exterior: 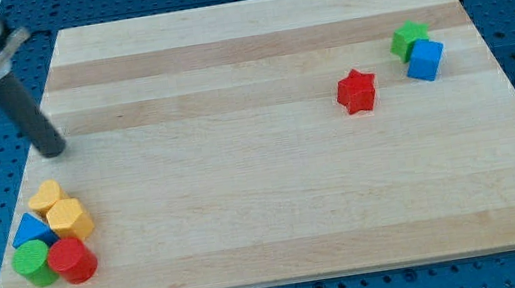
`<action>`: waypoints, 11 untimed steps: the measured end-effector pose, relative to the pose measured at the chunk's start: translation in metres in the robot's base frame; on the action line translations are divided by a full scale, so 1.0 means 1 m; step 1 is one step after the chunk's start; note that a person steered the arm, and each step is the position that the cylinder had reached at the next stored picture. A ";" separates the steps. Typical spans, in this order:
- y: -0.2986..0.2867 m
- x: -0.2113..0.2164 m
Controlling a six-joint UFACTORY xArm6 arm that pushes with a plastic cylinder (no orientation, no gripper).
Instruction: Slide the red star slightly down and left
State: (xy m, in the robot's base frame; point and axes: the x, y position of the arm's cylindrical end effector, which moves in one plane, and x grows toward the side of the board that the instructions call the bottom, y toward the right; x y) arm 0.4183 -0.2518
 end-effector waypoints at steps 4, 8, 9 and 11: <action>0.340 0.064; 0.336 -0.012; 0.253 0.003; 0.170 0.022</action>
